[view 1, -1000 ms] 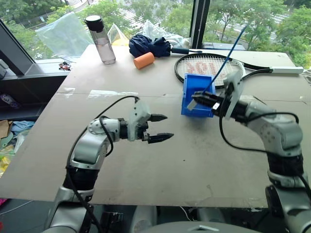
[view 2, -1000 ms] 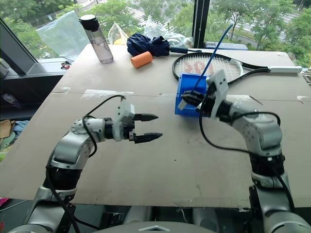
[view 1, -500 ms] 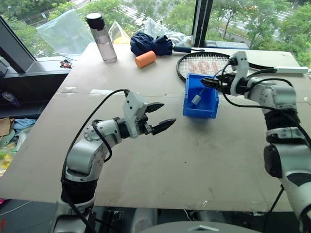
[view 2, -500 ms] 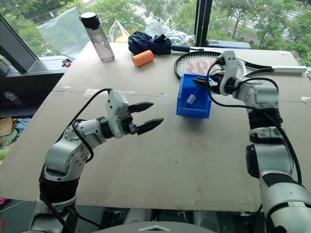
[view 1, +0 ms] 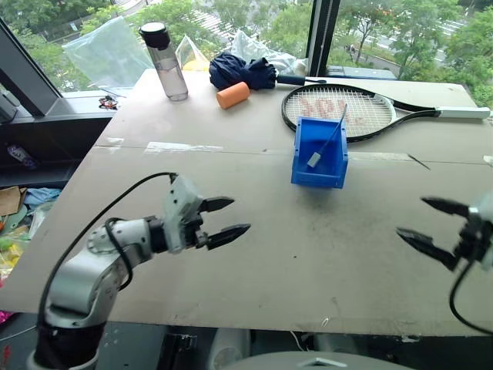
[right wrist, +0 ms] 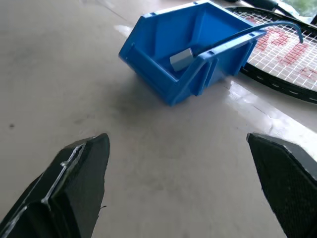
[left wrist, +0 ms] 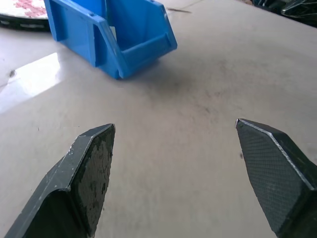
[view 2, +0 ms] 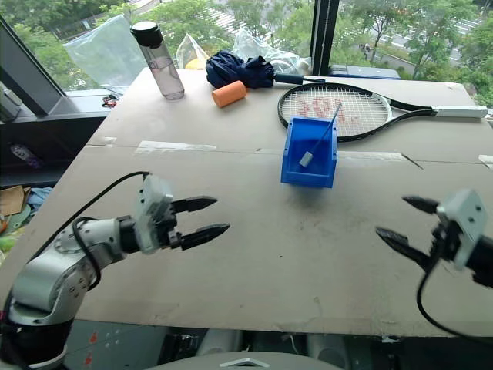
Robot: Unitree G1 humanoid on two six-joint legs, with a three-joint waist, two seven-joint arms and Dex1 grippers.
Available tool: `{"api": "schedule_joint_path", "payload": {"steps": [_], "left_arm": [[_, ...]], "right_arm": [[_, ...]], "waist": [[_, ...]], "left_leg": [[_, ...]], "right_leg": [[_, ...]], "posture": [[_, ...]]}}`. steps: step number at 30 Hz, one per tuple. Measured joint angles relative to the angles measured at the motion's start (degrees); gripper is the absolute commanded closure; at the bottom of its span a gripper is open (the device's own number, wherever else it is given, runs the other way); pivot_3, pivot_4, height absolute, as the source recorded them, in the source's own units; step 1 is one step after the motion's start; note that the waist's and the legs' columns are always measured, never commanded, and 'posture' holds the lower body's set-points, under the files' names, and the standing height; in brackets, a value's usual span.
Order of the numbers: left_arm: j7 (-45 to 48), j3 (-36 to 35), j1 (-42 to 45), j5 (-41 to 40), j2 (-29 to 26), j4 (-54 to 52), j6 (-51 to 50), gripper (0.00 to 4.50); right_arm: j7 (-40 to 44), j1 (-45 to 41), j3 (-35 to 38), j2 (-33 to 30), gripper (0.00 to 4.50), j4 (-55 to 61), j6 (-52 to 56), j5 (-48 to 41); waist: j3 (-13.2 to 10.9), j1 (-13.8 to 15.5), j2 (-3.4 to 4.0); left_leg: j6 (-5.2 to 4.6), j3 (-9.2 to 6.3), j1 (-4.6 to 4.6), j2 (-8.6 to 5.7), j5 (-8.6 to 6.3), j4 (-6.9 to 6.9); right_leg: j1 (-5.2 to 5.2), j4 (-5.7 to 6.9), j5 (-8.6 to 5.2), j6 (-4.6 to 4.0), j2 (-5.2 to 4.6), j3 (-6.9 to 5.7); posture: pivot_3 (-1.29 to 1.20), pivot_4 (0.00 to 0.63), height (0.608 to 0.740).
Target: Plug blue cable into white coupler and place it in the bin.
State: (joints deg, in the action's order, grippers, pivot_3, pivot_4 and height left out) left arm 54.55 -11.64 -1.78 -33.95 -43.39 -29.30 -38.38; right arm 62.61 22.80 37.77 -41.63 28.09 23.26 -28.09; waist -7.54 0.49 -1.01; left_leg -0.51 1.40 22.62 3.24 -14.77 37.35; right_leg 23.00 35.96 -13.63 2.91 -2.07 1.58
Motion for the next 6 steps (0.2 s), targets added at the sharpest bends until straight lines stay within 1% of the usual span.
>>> {"api": "schedule_joint_path", "payload": {"steps": [4, 6], "left_arm": [[2.63, -2.84, -3.00, -0.54, -2.58, 0.09, 1.17, 0.55], [3.88, -3.85, -4.10, -1.28, -3.06, 0.26, 1.50, 0.55]], "right_arm": [[2.54, 6.87, 6.38, 2.05, 0.02, -0.03, -5.91, -0.12], [2.86, 10.64, 8.35, 4.41, 0.02, 0.49, -8.07, -0.35]], "waist": [[-0.02, -0.15, 0.00], [0.00, 0.08, -0.03]], "left_leg": [[0.01, 0.09, -0.14, -0.01, 0.00, 0.09], [0.02, 0.08, -0.17, -0.01, -0.01, 0.08]], "right_leg": [[-0.02, -0.01, -0.14, 0.21, -0.01, 0.17], [-0.04, -0.01, -0.15, 0.20, -0.01, 0.17]], "posture": [[0.00, 0.150, 0.740], [0.00, 0.150, 0.740]]}}
